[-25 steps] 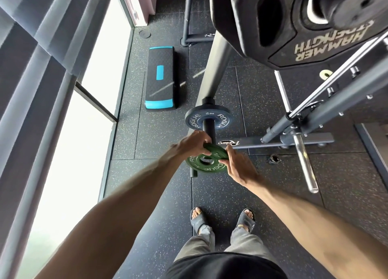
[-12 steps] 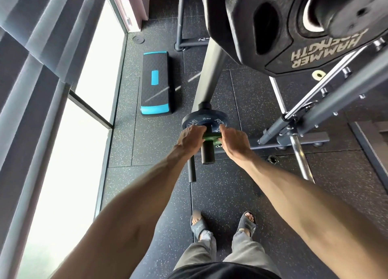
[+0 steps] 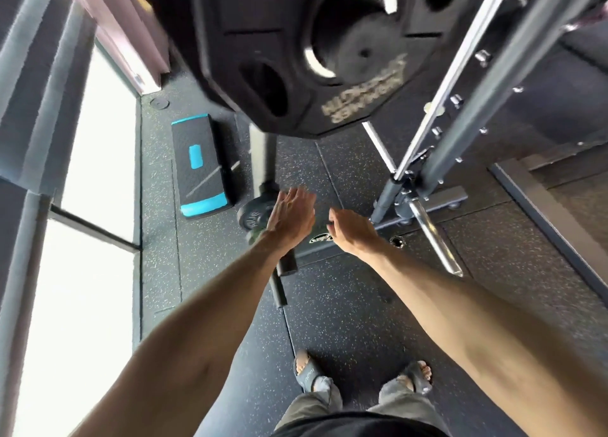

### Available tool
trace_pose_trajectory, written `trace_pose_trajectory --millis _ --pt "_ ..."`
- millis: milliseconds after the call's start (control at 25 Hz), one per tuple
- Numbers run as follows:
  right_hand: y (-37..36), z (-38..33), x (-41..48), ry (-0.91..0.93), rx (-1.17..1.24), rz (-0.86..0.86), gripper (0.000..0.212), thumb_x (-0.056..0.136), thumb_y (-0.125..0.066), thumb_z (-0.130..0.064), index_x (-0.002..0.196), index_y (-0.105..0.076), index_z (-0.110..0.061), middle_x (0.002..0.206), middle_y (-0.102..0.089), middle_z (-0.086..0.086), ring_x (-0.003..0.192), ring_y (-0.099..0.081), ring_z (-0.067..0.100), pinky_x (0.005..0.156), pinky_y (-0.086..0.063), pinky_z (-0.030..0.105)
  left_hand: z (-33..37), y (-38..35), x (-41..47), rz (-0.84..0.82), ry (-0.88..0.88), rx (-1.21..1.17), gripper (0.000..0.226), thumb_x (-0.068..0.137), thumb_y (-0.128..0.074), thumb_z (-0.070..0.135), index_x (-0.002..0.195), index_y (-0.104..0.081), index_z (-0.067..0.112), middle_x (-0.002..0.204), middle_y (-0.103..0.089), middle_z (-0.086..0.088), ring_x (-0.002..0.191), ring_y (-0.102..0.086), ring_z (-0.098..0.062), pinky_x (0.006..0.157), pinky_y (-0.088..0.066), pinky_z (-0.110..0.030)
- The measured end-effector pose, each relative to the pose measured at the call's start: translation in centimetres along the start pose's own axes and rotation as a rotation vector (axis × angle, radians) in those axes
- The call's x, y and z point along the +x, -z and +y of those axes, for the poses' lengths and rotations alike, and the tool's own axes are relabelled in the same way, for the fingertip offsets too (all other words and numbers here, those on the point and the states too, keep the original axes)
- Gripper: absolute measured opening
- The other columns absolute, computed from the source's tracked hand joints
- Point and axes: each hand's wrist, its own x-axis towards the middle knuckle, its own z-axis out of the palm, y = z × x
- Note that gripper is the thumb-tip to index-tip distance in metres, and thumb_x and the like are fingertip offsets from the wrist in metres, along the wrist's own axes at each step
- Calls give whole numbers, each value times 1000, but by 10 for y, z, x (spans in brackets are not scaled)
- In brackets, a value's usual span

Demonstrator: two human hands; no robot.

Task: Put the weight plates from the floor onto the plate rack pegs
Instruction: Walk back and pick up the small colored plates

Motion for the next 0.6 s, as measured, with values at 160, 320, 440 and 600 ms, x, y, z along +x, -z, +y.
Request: trace_pose_trajectory --millis 160,320,440,600 --pt "23 79 -50 -129 50 -91 24 102 -51 -24 110 -57 -2 105 -69 17 94 -68 34 75 -52 38 92 -14 40 -317 -21 -58 9 98 -50 12 99 -58 9 98 -64 -9 94 -61 -25 78 -47 -32" --pt "33 182 -127 -316 120 -94 27 100 -52 -30 110 -59 -5 113 -67 16 109 -63 33 85 -47 36 198 -53 76 -611 -98 -16 31 98 -50 23 120 -60 4 121 -65 -17 109 -63 -34 87 -50 -38" --pt "46 266 -188 -463 192 -83 25 101 -48 -30 111 -59 -9 121 -65 18 111 -62 34 86 -48 37 300 -77 99 -674 -209 -20 33 99 -50 27 118 -62 2 120 -66 -18 111 -63 -34 80 -46 -33" --pt "74 369 -256 -581 248 -12 26 102 -46 -27 112 -59 -7 118 -66 18 110 -62 35 85 -47 38 431 -108 134 -699 -333 -46 26 99 -49 23 112 -62 4 116 -67 -17 111 -62 -33 81 -45 -33"
